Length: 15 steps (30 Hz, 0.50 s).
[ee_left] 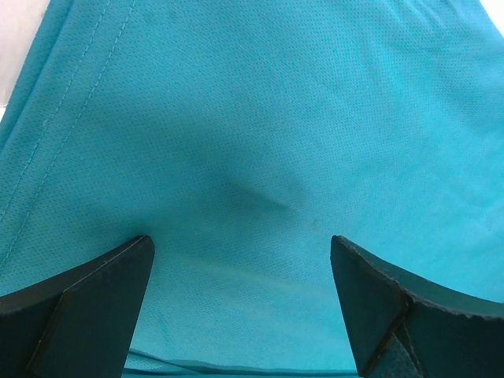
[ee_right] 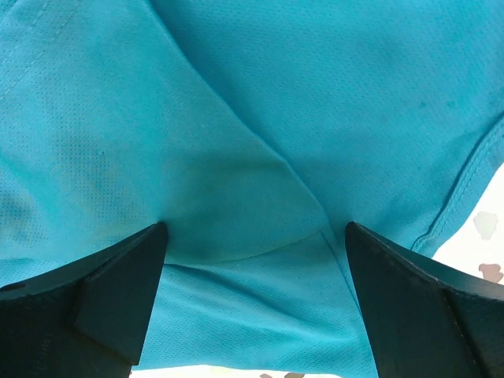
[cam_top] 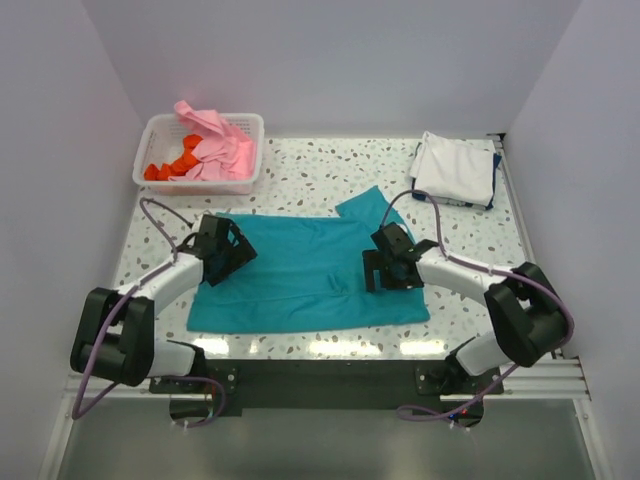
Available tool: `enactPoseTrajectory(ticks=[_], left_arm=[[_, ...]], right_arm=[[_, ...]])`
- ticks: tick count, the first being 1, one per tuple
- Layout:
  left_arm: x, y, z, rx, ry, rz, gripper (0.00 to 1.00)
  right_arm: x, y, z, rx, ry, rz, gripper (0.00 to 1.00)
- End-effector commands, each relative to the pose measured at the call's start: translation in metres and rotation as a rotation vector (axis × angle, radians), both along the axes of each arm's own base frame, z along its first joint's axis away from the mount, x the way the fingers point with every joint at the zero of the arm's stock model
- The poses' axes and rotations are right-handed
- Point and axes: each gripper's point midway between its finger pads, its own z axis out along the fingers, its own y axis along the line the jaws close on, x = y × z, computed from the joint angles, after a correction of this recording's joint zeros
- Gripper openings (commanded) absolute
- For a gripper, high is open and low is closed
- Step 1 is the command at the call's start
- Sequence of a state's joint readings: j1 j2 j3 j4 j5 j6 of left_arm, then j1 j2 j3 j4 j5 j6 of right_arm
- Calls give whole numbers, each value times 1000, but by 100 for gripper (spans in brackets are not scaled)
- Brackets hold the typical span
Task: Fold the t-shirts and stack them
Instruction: Fold the tshirt
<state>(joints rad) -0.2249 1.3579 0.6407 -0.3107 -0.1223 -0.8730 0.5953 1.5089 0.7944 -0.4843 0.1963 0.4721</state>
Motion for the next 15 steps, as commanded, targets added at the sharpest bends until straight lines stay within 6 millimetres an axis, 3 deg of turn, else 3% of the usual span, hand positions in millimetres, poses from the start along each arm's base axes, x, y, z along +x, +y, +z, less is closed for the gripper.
enactPoseTrajectory(ticks=[1,4,9,11,15], left_arm=[[-29,-1,-19,-24,76,-3,100],[-37,-1,-19,-32,74,-3,100],[-44,2,-10,-35,51,5,100],[-41,2,1,-37,18,2,100],[-15,7,37,7,-72,9,100]], right_arm=[[-20,-22,-13,-58,19,-52,99],[-32,-24,-13,-25,25,-52,99],[-33,-26,2,-4,-21,-45,99],[-30,-25,8,1,-38,-38,99],[-14,-19,33,9,-88,-5,99]])
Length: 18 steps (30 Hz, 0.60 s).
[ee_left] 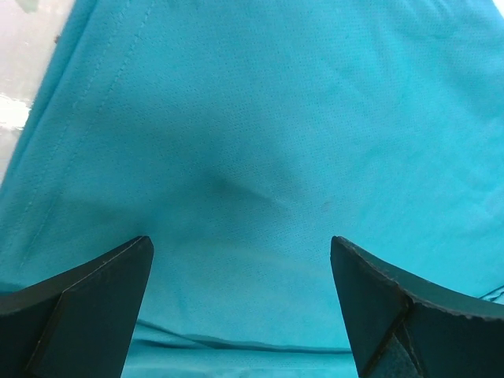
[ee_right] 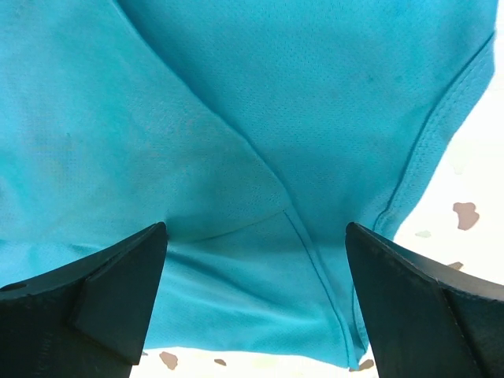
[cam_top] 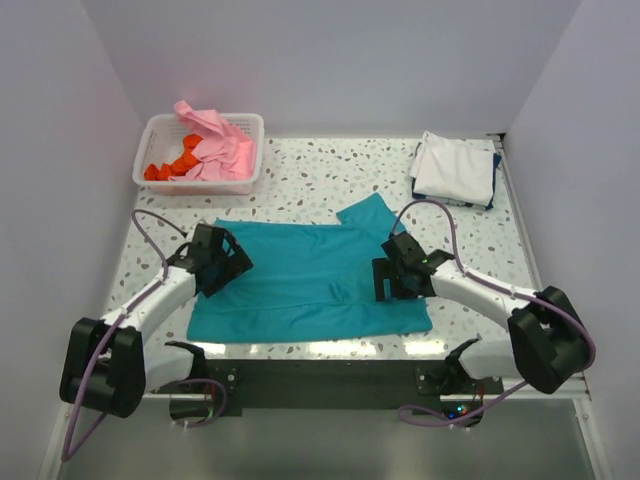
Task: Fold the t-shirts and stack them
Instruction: Fold the tshirt
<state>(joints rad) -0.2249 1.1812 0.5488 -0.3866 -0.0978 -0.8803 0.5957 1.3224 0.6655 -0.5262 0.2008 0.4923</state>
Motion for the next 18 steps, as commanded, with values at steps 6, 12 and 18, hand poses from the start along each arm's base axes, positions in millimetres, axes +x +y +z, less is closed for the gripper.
enactPoseTrajectory(ticks=[6,12,18], left_arm=[[56,32,58,197,-92,98,100],[97,51,51,291,-81,144,98],[132,72,43,335,-127,166,77]], right_arm=[[30,19,75,93,-178,52,99],[27,14,96,112,-234,64,99],[22,8,100,101,-246,65,99]])
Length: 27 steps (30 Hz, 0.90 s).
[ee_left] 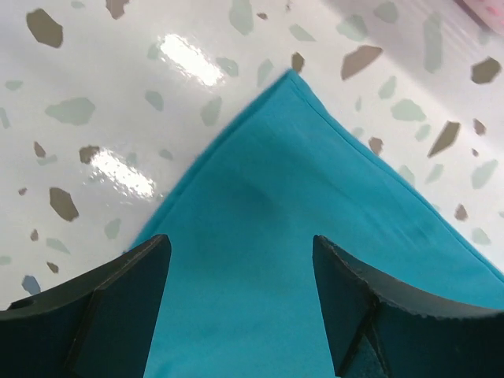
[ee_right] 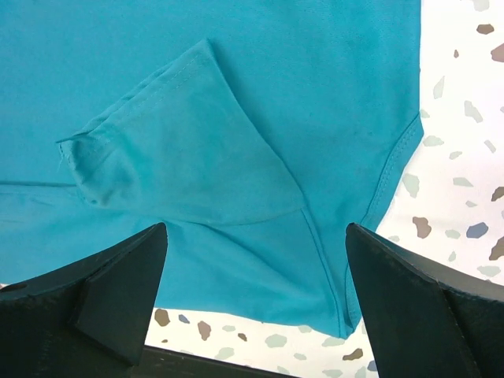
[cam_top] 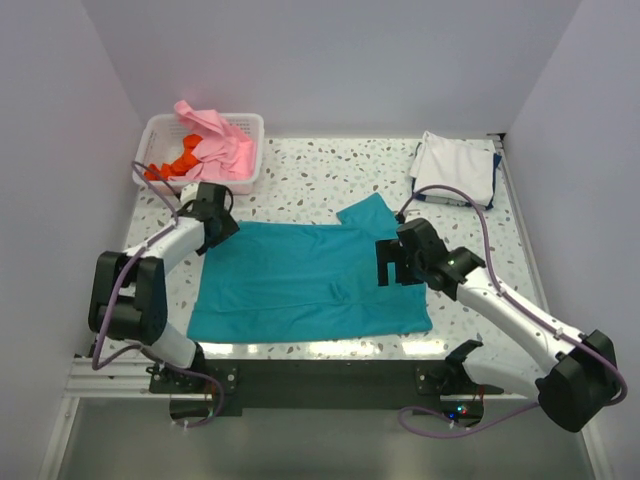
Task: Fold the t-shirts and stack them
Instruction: Fold the tshirt
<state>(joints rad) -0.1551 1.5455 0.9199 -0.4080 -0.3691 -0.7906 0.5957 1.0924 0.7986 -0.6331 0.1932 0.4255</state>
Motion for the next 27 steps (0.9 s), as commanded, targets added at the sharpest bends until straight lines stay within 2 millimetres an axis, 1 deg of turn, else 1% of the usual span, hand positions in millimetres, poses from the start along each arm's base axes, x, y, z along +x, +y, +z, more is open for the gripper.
enactPoseTrajectory(ticks=[1,2,3,5,6,11,15,17,20,22,23,25,27], left_arm=[[40,21,20,58,-120,22,75],[42,20,17,43,-113,14,75],[45,24,13,42,-103,25,74],[49,28,11,44,-112,36,72],[50,31,6,48,-107,41,72],[60,39,2,21,-135,61,70],[64,41,-4,7,-143,81,64],[66,44,-5,6,-148,94,62],[72,43,-7,-3,-158,88,55],[73,43,-10,-4,-149,88,54],[73,43,-13,-5,-142,91,51],[74,42,-16,-9,-140,91,49],[74,41,-20,-14,-130,86,44]], right_arm=[[1,-5,11,-14,-31,-4,99],[1,-6,9,-15,-28,-7,99],[0,-6,6,-16,-24,-8,99],[0,-6,5,-16,-25,-11,99],[-1,-7,3,-20,-20,-12,99],[-1,-12,-4,-51,-7,-24,99],[-1,-12,-4,-50,-5,-25,99],[-1,-12,-5,-51,-4,-28,99],[-2,-13,-5,-53,-9,-25,99],[-2,-14,-7,-58,-6,-26,99],[-2,-14,-6,-60,-7,-27,99],[-2,-13,-8,-60,0,-22,99],[-3,-13,-9,-61,4,-24,99]])
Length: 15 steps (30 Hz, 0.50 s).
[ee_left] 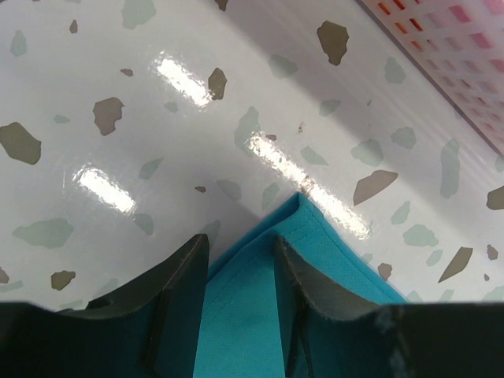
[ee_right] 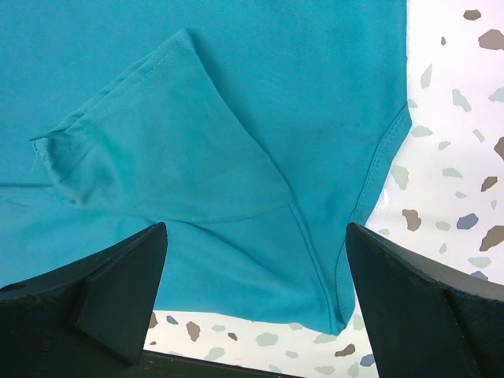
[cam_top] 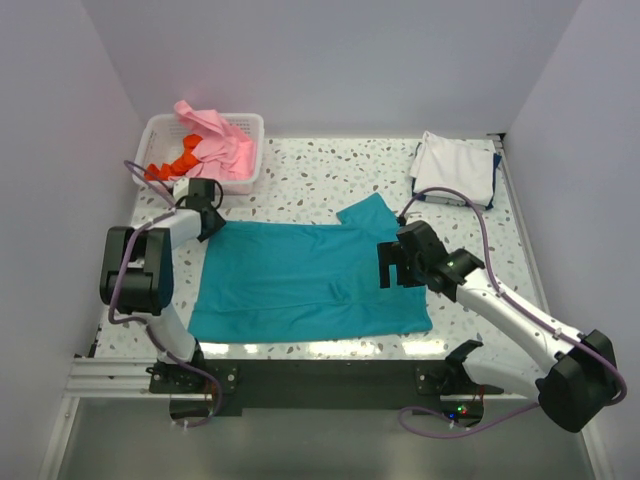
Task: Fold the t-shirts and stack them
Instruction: Fold the tshirt
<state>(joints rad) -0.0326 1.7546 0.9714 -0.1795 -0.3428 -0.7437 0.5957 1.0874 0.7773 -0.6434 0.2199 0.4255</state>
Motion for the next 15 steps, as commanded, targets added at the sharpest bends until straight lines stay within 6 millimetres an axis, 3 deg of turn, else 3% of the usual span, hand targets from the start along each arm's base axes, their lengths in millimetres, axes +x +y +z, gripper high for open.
enactPoseTrajectory(ticks=[1,11,15], left_arm=[[24,2,13,-11,-80,7,43],[26,-1,4,-17,-48,-17,34],[28,-1,19,-16,-103,-17,35]], right_arm=[[1,-5,-3,-27,-6,-9,99],[2,-4,-10,-33,9,-11,99],[2,-5,-9,-37,5,-11,99]])
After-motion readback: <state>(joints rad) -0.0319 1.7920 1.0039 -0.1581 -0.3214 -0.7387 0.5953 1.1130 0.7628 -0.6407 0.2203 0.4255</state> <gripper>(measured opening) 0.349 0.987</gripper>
